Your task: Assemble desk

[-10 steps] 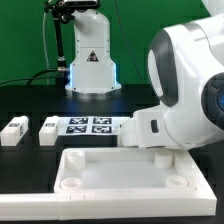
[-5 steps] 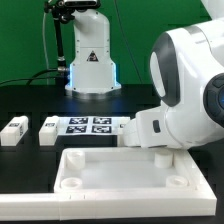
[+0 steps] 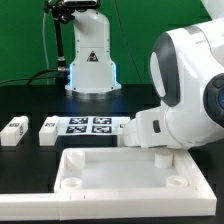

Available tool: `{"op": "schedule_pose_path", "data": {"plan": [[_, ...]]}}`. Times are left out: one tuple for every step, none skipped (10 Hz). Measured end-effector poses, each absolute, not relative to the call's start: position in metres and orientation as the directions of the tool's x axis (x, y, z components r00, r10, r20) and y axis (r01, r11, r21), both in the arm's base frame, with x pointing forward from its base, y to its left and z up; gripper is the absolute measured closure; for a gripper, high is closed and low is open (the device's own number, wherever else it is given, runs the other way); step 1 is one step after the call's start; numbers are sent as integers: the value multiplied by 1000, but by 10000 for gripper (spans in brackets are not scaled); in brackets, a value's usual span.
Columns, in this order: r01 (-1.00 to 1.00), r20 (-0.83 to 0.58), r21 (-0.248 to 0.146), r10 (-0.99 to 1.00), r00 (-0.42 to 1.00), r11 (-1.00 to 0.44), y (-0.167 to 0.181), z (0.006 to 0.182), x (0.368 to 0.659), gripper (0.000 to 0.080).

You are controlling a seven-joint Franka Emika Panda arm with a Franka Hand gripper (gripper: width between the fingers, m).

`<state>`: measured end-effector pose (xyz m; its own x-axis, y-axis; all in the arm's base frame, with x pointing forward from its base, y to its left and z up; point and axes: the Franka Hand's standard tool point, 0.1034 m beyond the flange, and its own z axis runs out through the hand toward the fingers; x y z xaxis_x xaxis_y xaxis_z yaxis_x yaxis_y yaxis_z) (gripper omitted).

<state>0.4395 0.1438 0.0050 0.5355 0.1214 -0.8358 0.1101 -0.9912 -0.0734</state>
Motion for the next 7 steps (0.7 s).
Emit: {"op": "schedule_pose_path", "data": {"plan": [[110,-836,-73,121,536,-991,144,5,440,511],[110,-834,-74,121,538,-991,144,6,441,511],[108,-839,-89,133,527,-990,139,26,451,511],[78,-827,-106,131,546,-991,133,48,466,511],[50,-797,-119,126,591,-992,123,73,483,511],[41,-782,-118,118,612,-992,115,102,492,511],[42,-746,-116,115,656,-992,114,116,501,511]]}}
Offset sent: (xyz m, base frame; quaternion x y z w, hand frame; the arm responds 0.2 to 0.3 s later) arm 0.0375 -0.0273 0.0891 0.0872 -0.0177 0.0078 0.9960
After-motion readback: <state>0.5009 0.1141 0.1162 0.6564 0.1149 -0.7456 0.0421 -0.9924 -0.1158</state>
